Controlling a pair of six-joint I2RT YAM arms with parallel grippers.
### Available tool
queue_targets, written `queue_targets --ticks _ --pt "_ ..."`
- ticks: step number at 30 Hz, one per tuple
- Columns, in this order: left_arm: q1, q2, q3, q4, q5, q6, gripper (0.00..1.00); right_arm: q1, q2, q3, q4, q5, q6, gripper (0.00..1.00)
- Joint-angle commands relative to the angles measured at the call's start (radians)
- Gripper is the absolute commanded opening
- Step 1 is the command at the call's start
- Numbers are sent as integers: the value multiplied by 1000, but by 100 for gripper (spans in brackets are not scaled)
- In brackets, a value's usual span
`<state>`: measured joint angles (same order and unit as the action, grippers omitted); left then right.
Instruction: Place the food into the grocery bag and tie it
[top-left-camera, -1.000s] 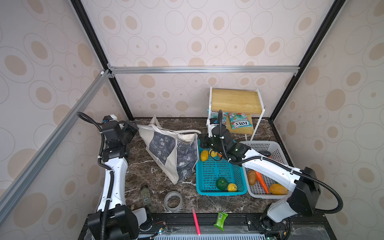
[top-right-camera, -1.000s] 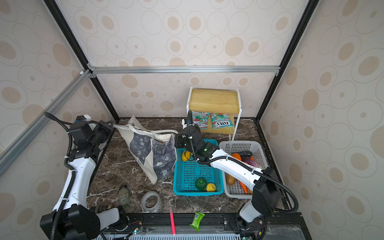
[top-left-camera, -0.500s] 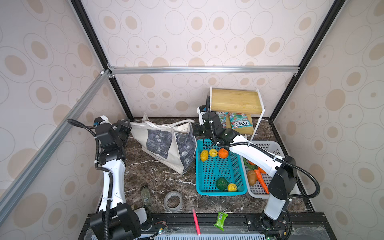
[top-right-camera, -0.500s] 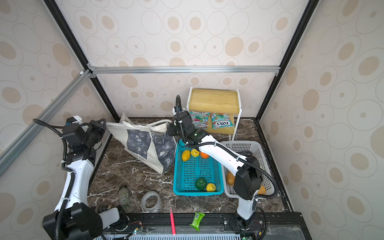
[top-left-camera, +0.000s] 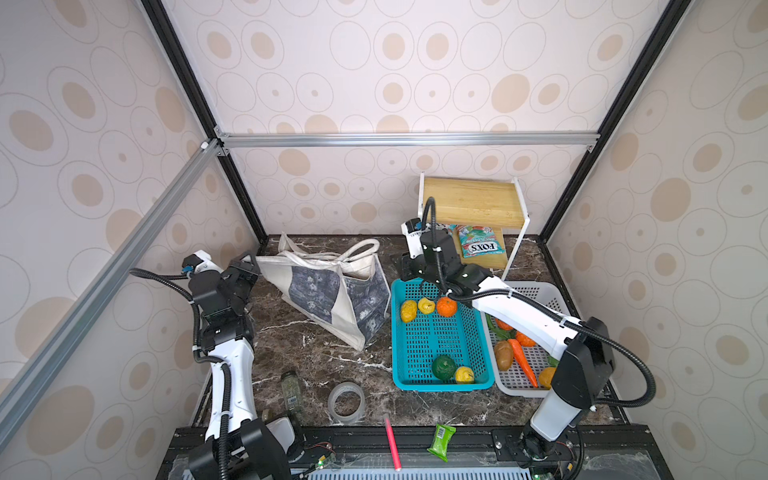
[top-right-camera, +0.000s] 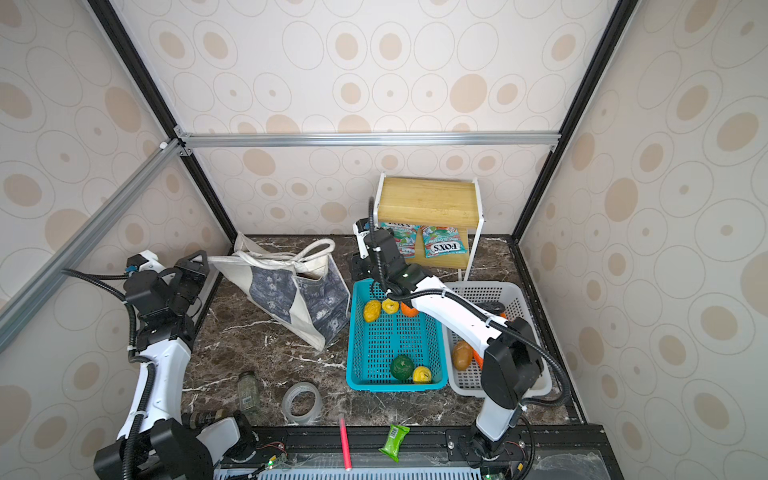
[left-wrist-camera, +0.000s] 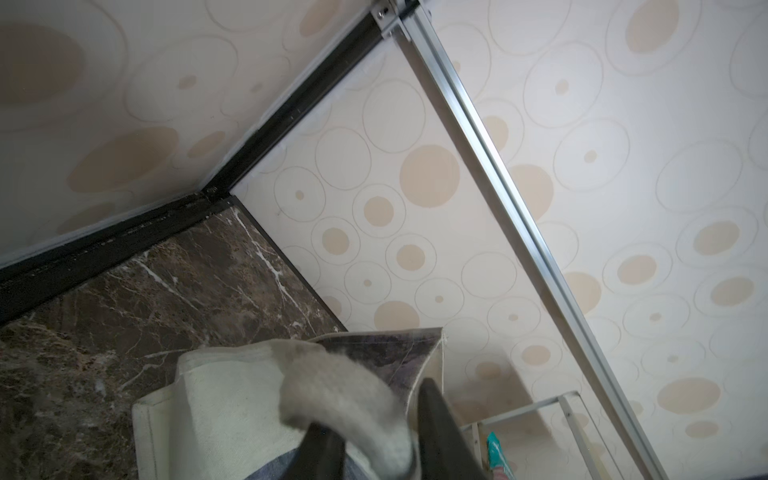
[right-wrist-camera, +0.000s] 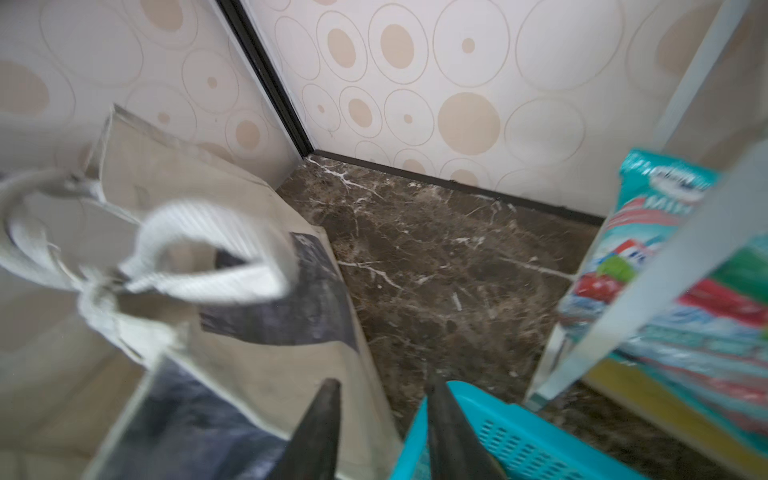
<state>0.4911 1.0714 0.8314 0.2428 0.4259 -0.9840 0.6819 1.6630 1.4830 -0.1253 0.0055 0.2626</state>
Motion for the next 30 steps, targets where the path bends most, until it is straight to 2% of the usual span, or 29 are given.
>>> queue_targets --ticks 1,4,5,9,10,11,13,15,17,20,23,27,30 --pt "17 -19 45 56 -38 19 63 -2 -86 -22 70 -77 -38 50" --pt "16 -41 67 -25 -67 57 81 17 -145 -52 68 -61 -38 51" --pt "16 -45 85 -67 -77 76 98 22 -169 -69 71 -57 -37 52" --pt "16 -63 127 -171 -87 142 99 28 -286 -155 75 0 -19 61" --pt "15 -78 129 -193 -89 163 99 28 -324 -182 68 39 -12 75" --pt "16 -95 129 -220 -91 190 99 29 -364 -207 50 88 -4 86" --pt "16 -138 123 -271 -115 239 99 28 -429 -241 -12 227 5 95" --pt "17 -193 84 -286 -122 261 99 25 -484 -262 -110 398 28 100" --pt "15 -261 20 -272 -122 273 99 11 -524 -283 -229 552 60 99" --pt "8 -360 -82 -241 -101 302 99 -40 -565 -348 -345 601 43 100" --pt "-19 -447 -189 -231 -135 313 99 -75 -607 -446 -377 658 31 100" --pt "-104 -498 -302 -223 -201 332 99 -89 -688 -640 -219 784 7 99" --pt "-267 -503 -375 -210 -345 341 99 -115 -743 -802 -18 793 -50 94"
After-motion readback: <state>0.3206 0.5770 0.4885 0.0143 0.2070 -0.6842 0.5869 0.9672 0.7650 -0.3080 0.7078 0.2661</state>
